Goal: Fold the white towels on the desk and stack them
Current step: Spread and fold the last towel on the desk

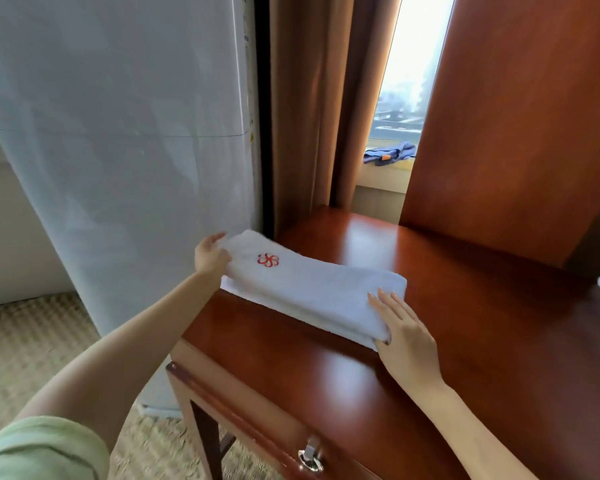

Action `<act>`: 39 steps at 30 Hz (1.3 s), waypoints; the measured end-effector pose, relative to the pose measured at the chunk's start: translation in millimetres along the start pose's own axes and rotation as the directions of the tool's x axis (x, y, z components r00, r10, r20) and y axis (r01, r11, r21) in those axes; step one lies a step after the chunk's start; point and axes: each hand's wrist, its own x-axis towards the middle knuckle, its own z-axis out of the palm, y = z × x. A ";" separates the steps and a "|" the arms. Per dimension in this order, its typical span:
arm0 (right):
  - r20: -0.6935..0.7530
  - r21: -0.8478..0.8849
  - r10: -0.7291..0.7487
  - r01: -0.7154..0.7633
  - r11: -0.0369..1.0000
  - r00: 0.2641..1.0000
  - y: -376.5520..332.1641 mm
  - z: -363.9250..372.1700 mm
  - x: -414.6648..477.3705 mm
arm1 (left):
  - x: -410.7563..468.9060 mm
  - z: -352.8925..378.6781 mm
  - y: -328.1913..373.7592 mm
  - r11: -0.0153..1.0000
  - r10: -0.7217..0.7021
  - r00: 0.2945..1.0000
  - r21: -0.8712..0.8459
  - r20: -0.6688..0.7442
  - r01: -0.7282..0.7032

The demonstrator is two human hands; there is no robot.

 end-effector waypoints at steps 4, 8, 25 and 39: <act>0.091 0.066 -0.040 0.034 0.997 0.995 5.1 1.5 3.1 | -9.9 -3.4 -29.7 0.938 0.137 0.990 0.318 0.020 -0.136; 0.119 0.026 -0.046 0.043 0.999 0.992 8.3 1.9 3.9 | -6.1 -6.9 -31.5 0.908 0.089 0.994 0.405 0.064 -0.108; 0.304 0.266 0.656 -0.723 0.638 0.691 94.6 -62.2 38.7 | -87.4 52.5 7.2 0.148 0.192 0.592 0.574 0.783 -0.806; -0.079 -0.028 0.791 -0.795 0.607 0.607 162.8 -80.7 56.5 | -117.1 139.0 27.4 0.399 -0.146 0.590 0.593 0.794 -0.699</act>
